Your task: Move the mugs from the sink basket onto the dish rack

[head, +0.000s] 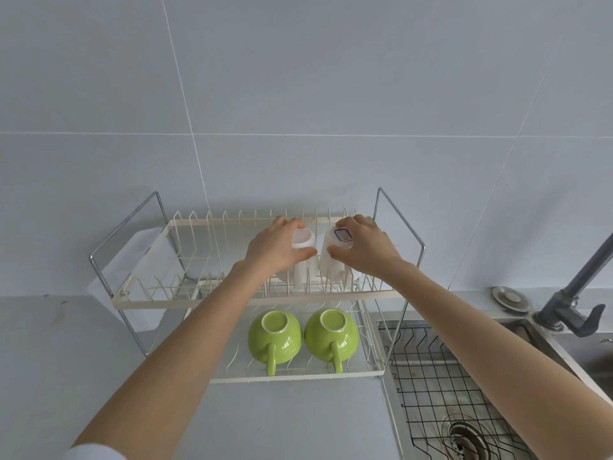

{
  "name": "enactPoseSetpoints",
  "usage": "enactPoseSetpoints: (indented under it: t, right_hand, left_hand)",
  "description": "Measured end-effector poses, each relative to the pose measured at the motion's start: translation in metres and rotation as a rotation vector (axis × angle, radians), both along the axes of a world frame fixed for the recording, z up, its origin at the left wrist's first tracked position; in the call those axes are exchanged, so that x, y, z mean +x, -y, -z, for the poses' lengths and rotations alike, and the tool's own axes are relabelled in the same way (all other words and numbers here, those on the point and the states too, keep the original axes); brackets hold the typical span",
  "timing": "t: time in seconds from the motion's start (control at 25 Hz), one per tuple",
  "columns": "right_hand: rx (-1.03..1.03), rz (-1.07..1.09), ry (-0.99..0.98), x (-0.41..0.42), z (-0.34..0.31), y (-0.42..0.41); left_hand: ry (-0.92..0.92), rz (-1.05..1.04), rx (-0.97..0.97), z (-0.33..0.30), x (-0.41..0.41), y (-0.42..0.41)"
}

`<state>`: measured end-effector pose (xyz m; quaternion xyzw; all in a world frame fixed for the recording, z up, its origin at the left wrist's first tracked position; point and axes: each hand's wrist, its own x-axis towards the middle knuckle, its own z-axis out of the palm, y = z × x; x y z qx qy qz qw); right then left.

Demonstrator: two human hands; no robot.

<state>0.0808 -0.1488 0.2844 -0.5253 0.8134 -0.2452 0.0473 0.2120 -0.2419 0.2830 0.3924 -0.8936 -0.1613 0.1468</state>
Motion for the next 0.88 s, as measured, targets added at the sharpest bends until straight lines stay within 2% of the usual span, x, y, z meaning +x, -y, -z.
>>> enactPoseSetpoints:
  t: [0.32,0.68,0.88]
  right_hand:
    - [0.016,-0.022,-0.013,0.000,0.001,0.000]
    - [0.155,-0.095,-0.097,-0.005,-0.004,-0.002]
    - [0.180,-0.076,-0.155,-0.004,-0.021,-0.008]
  left_hand:
    - [0.017,0.059,0.008,0.001,-0.002,0.002]
    - [0.179,0.114,0.082,-0.004,0.000,0.003]
    - [0.171,0.052,-0.023,-0.029,0.005,-0.008]
